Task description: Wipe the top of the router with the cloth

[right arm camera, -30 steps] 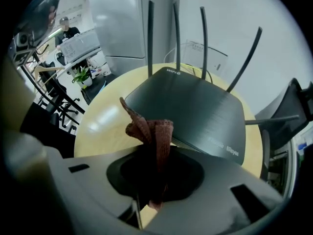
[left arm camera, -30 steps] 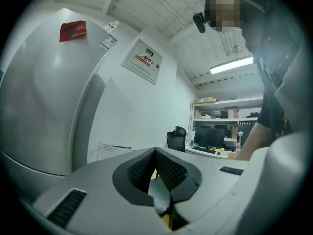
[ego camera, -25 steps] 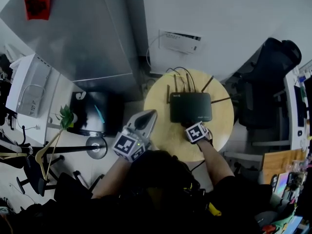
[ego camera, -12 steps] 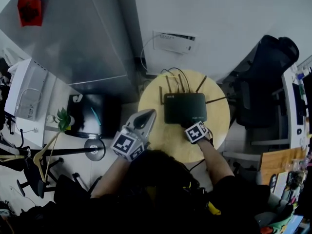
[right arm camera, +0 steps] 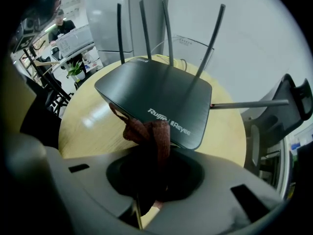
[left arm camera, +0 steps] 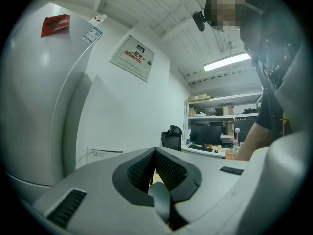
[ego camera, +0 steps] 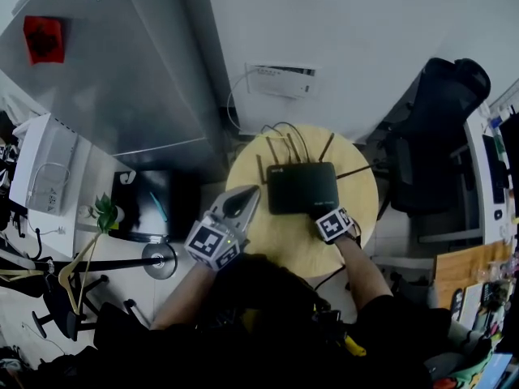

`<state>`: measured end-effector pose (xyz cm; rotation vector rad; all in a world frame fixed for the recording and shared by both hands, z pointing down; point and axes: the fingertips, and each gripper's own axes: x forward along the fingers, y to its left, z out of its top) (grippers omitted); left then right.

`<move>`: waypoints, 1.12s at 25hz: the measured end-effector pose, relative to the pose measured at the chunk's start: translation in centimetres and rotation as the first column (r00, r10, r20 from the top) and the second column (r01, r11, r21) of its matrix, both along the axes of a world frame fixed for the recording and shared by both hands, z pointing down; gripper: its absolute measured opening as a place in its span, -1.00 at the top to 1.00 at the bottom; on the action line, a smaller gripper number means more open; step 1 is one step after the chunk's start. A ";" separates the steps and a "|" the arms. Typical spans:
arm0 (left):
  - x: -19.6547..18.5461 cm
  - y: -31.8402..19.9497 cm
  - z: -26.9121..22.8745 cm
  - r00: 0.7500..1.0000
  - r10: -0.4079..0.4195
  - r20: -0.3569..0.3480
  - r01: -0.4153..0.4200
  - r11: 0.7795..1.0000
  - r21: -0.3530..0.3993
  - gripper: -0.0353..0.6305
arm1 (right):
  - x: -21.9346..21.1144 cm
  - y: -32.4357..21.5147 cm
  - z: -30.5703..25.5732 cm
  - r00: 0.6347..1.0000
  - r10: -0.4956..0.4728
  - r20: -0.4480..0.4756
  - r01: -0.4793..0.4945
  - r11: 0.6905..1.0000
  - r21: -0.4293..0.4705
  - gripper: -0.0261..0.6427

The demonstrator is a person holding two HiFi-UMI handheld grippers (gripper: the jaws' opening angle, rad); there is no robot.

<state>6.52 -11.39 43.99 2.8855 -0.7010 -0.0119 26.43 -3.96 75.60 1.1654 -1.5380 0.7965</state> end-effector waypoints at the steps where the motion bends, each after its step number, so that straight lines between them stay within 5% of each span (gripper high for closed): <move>1: 0.2 0.0 -0.1 1.000 0.006 0.003 -0.006 1.000 0.004 0.92 | 0.2 0.0 0.0 1.000 0.005 0.003 -0.005 1.000 0.002 0.72; 17: 0.6 -0.5 0.7 0.999 0.027 0.028 -0.027 1.000 -0.003 0.92 | 4.3 0.4 0.0 0.991 0.130 0.016 -0.130 0.991 0.021 0.72; 25: 0.4 -0.7 0.2 0.999 0.040 0.019 -0.040 0.999 -0.002 0.92 | 7.3 1.4 -0.5 0.969 0.248 -0.002 -0.248 0.968 0.046 0.72; 28: 0.3 -0.7 0.2 0.999 0.043 0.009 -0.043 0.999 -0.007 0.92 | 8.2 3.6 -0.5 0.942 0.336 0.013 -0.335 0.942 -0.026 0.72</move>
